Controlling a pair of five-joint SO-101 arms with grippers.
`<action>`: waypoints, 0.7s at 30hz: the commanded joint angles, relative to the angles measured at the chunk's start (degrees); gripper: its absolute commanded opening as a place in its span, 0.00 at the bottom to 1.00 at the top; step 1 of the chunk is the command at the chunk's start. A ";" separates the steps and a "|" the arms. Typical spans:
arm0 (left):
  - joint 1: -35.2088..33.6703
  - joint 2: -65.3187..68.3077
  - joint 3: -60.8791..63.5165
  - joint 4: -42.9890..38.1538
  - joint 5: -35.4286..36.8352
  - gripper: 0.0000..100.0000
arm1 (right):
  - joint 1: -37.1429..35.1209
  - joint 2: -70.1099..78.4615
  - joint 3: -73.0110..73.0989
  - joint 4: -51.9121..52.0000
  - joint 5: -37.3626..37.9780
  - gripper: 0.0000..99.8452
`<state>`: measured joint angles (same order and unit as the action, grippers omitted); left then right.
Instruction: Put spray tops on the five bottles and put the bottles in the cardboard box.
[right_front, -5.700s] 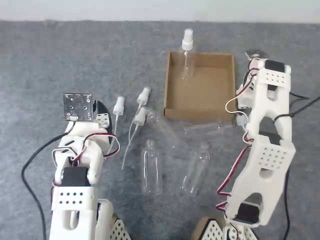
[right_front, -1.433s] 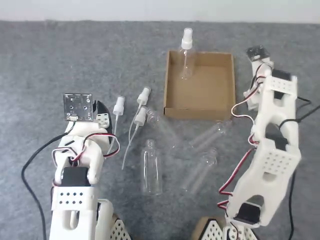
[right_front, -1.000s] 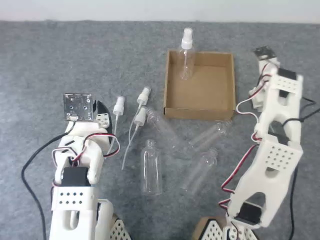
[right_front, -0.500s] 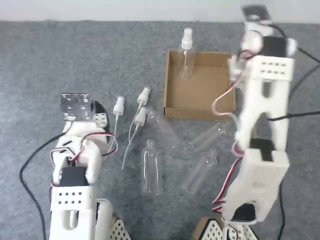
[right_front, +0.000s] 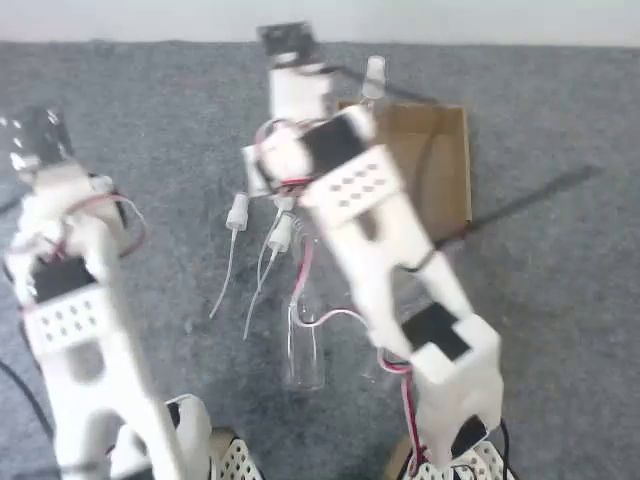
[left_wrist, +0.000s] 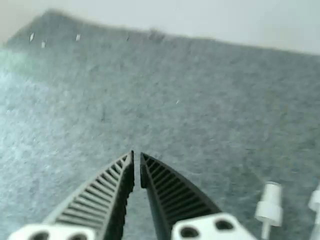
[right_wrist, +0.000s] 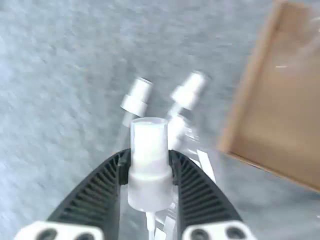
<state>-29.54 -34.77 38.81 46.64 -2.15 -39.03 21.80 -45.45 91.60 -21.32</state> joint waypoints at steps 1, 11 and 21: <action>-2.55 8.62 -11.30 1.85 -1.41 0.01 | -3.82 7.52 -0.44 -8.57 -13.80 0.06; -3.08 16.70 -18.77 5.89 -3.69 0.01 | -4.09 21.23 -0.79 -11.38 -21.63 0.20; -2.81 16.53 -18.95 9.85 -3.96 0.01 | -1.71 10.77 -0.79 0.92 -15.74 0.24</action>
<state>-32.53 -17.45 23.08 54.20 -5.85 -42.99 42.99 -45.36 86.51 -40.31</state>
